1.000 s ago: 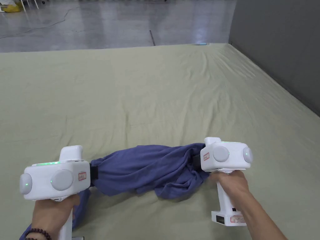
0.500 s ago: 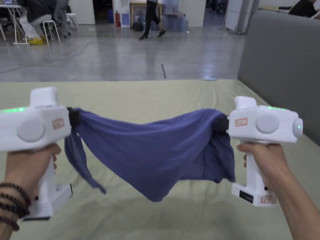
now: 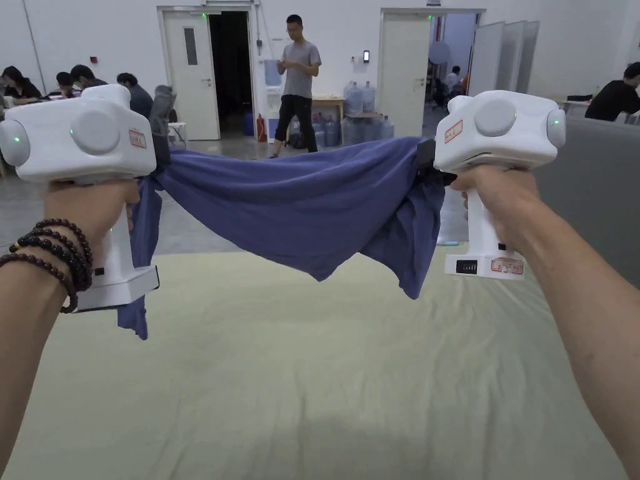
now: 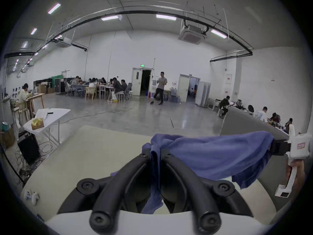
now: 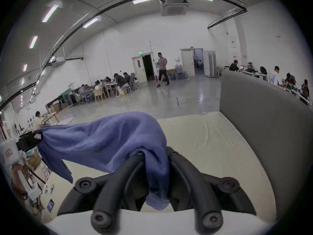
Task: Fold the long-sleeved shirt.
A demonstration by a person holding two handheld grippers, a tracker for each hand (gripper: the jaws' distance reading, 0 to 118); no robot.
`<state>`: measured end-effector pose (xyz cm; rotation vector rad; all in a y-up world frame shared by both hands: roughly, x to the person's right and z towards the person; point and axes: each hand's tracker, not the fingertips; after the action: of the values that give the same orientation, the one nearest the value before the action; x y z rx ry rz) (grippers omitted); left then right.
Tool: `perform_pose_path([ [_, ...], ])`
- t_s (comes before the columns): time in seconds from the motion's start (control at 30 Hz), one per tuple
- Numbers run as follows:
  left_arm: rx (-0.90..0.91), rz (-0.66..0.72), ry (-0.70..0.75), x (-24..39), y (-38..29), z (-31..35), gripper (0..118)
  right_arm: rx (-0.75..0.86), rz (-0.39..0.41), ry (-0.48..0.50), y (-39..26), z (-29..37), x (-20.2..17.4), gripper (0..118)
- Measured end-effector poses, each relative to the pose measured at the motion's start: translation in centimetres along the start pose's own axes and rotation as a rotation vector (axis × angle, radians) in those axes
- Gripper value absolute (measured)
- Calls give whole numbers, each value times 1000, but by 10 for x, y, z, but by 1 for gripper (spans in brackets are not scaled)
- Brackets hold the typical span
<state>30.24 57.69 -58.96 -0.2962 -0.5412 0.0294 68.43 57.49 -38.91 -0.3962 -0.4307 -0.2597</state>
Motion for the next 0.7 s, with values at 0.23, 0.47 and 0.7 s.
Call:
perform_pose_path([
  [0.23, -217, -58, 10, -9, -149, -63, 6, -210, -19, -29, -144, -93, 24, 18],
  [0.47, -458, -30, 8, -27, -303, -75, 6, -469, -63, -45, -297, -143, 47, 18],
  [0.7, -375, 49, -47, -60, -346, 21, 6, -377, 39, -2, -349, -42, 43, 18],
])
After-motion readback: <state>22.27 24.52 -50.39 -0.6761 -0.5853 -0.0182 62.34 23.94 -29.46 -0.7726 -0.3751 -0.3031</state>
